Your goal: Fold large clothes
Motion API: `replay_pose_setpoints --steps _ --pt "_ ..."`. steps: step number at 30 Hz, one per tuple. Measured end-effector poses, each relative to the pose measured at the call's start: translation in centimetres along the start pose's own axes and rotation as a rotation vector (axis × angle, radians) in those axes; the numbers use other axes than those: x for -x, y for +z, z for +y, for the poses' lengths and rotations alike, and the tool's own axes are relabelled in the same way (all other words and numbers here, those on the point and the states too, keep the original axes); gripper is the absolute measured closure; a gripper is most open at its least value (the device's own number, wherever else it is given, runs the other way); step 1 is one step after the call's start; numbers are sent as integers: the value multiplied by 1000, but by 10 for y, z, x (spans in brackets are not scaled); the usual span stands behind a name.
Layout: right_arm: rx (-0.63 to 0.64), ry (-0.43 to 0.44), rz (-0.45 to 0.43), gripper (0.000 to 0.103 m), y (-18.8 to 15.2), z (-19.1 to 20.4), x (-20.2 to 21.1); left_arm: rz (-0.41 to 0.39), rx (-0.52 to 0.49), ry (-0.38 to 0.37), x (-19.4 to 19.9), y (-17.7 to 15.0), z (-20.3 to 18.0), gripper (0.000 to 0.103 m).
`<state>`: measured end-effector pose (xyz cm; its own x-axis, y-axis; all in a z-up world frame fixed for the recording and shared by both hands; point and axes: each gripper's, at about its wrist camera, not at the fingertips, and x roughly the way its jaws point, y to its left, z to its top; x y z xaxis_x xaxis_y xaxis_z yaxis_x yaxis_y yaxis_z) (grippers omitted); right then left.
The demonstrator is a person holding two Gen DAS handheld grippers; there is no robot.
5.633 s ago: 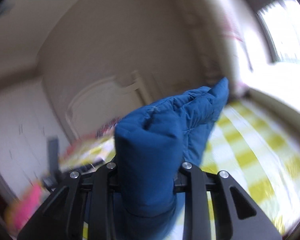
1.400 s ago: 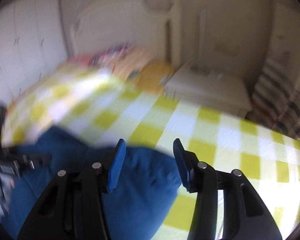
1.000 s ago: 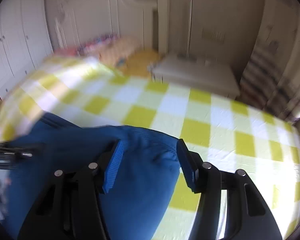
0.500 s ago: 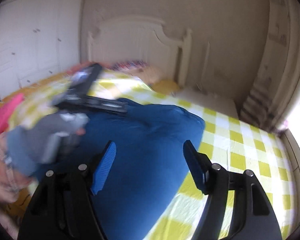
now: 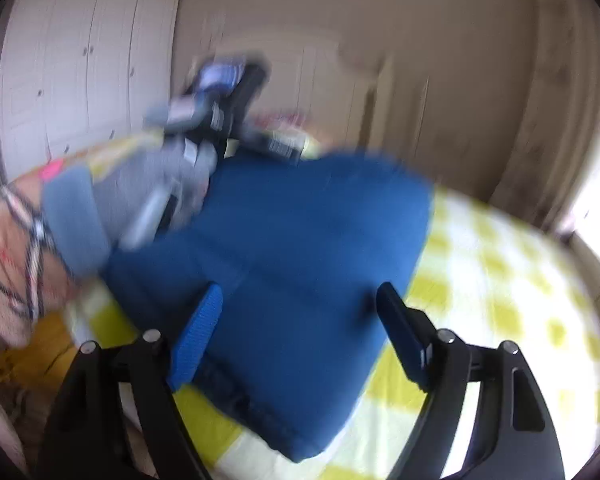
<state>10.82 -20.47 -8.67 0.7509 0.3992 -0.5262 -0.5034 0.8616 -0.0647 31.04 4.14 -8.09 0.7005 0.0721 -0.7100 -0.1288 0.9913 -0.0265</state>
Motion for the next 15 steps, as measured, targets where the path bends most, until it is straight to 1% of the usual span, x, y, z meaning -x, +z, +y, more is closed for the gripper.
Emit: replay_pose_setpoints --steps 1,3,5,10,11,15 --pt "-15 14 9 20 -1 -4 -3 -5 -3 6 2 -1 -1 4" --pt "-40 42 32 15 1 -11 -5 -14 -12 20 4 -1 -3 4" --pt "-56 48 34 13 -2 -13 -8 -15 -19 27 4 -1 -4 4" --pt "-78 57 33 12 -5 -14 -5 -22 -10 30 7 -3 -2 4" --pt "-79 56 34 12 -4 -17 -12 -21 -11 31 7 -3 -2 4" --pt "-84 60 35 12 -4 -20 -13 -20 -23 41 9 -5 -2 4"
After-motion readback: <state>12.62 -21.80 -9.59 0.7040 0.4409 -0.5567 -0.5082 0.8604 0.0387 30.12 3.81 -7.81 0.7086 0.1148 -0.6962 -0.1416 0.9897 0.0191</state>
